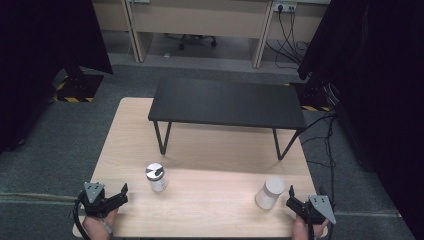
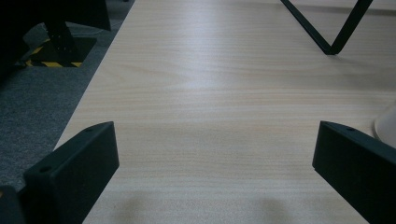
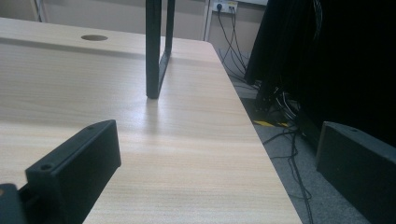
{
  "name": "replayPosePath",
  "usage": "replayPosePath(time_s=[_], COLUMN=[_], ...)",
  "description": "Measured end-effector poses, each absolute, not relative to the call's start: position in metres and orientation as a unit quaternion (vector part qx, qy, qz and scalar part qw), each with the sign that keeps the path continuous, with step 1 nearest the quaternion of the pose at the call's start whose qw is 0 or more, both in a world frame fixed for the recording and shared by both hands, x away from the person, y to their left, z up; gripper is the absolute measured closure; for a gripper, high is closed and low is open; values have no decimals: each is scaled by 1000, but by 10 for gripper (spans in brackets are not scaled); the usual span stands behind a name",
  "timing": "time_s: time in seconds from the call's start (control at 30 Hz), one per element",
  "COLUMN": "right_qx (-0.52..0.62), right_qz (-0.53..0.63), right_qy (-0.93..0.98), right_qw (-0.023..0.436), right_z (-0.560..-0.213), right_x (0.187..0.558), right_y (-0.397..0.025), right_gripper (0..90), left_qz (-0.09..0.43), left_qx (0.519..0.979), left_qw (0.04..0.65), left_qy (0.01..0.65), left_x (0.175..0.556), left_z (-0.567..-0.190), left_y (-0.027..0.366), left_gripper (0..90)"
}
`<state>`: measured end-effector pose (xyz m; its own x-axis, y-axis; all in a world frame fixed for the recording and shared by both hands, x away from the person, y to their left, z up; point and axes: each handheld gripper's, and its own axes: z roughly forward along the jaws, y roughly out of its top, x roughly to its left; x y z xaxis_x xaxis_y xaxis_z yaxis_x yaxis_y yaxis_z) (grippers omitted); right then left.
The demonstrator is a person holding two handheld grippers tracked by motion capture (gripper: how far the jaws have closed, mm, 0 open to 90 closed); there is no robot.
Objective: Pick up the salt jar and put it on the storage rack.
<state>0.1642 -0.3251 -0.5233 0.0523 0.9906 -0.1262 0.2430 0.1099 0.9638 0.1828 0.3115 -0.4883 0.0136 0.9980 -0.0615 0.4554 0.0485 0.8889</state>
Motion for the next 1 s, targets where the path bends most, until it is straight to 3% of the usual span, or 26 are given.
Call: replayPosePath(time_s=[1.0], right_qx=[551], right_qz=[385], right_qy=[564], right_qw=[480], right_z=[-522], right_x=[166], right_y=[-324], right_gripper=[3], left_qz=[331], left_qx=[627], left_qw=[429], left_qy=[560], left_x=[174], left_z=[-487], left_y=[318], left_gripper=[0])
